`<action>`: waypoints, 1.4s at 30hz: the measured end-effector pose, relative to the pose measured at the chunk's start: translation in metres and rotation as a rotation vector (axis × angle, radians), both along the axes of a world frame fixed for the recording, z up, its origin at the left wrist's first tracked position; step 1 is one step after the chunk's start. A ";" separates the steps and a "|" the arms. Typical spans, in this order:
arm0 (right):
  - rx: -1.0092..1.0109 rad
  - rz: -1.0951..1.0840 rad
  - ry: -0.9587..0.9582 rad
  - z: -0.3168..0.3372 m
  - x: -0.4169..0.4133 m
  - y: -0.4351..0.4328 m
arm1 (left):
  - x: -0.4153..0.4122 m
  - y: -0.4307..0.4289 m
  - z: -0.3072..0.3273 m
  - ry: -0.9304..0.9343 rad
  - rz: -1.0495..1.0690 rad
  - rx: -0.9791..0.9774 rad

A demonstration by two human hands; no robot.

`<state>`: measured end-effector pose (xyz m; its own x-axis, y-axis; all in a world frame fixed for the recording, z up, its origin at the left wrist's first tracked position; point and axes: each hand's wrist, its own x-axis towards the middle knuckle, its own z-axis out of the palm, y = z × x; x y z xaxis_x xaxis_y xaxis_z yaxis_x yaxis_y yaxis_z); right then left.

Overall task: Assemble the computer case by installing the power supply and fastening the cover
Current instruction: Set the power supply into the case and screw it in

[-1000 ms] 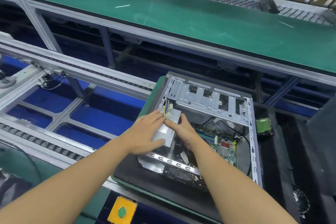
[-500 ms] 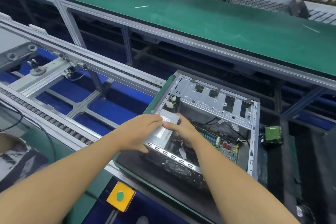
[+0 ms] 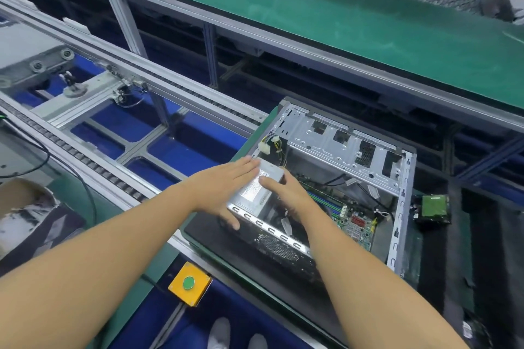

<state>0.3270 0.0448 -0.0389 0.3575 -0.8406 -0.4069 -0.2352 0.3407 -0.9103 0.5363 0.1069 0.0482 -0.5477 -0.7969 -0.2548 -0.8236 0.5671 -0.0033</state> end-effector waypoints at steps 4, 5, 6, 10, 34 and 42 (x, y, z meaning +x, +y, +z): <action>-0.004 0.002 -0.021 0.003 0.000 0.002 | -0.001 -0.001 0.001 -0.012 0.017 -0.001; -0.015 0.004 -0.008 0.005 0.001 0.003 | -0.001 0.000 0.001 -0.016 0.026 -0.008; -0.025 0.008 0.011 0.007 0.002 0.004 | -0.001 0.000 0.001 -0.025 0.034 -0.018; -0.140 -0.058 0.053 0.013 0.004 0.007 | -0.009 -0.003 0.004 -0.058 0.051 -0.038; 0.084 0.052 0.202 0.033 0.002 -0.023 | -0.016 -0.023 0.003 -0.044 0.035 0.160; 0.052 0.098 0.226 0.034 0.001 -0.022 | -0.011 -0.020 -0.004 0.008 0.073 0.126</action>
